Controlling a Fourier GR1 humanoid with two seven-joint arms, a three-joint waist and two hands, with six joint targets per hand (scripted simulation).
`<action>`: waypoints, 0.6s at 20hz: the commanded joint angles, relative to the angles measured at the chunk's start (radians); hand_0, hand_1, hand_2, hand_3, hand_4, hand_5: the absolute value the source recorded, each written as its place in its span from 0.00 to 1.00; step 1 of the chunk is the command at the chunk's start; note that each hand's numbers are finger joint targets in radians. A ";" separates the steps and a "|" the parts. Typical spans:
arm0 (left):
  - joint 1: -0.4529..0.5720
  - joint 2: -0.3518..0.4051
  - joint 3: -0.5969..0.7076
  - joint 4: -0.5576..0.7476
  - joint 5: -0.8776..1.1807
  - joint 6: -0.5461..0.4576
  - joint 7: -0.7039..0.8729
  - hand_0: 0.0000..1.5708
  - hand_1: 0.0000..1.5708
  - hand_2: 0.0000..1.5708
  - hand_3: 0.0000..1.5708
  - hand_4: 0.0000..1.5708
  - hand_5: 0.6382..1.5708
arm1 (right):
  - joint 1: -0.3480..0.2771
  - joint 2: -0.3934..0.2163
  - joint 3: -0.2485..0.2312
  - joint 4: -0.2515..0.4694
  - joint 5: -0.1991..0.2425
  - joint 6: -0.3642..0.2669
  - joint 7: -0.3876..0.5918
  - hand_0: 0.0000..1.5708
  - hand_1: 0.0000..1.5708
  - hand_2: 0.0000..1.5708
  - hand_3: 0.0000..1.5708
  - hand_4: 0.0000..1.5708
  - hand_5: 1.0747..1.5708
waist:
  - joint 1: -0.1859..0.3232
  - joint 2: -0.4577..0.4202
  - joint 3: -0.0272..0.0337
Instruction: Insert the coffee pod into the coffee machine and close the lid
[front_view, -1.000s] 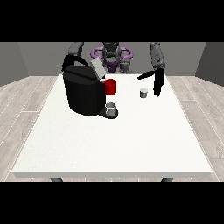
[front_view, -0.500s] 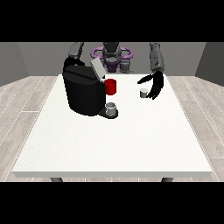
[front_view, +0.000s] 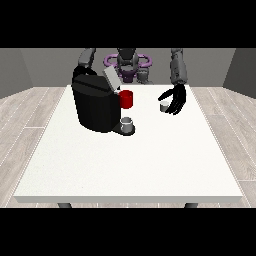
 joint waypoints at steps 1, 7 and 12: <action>-0.031 -0.038 0.007 0.040 -0.043 0.112 -0.026 0.46 0.46 0.54 0.39 0.10 1.00 | 0.003 0.026 0.038 -0.002 0.031 -0.039 0.004 0.00 0.00 0.00 0.00 0.28 1.00 | -0.010 0.013 -0.0003; -0.038 -0.028 0.020 0.107 -0.081 0.175 -0.090 0.53 0.53 0.62 0.48 0.24 1.00 | -0.047 -0.008 -0.013 -0.010 -0.004 -0.016 0.055 0.00 0.00 0.00 0.00 0.31 1.00 | -0.008 0.013 -0.0003; -0.069 0.018 -0.021 0.130 -0.157 0.178 -0.089 0.57 0.57 0.64 0.49 0.20 1.00 | -0.083 0.005 -0.035 0.017 -0.026 -0.015 -0.019 0.00 0.00 0.00 0.00 0.31 1.00 | -0.011 0.065 0.0000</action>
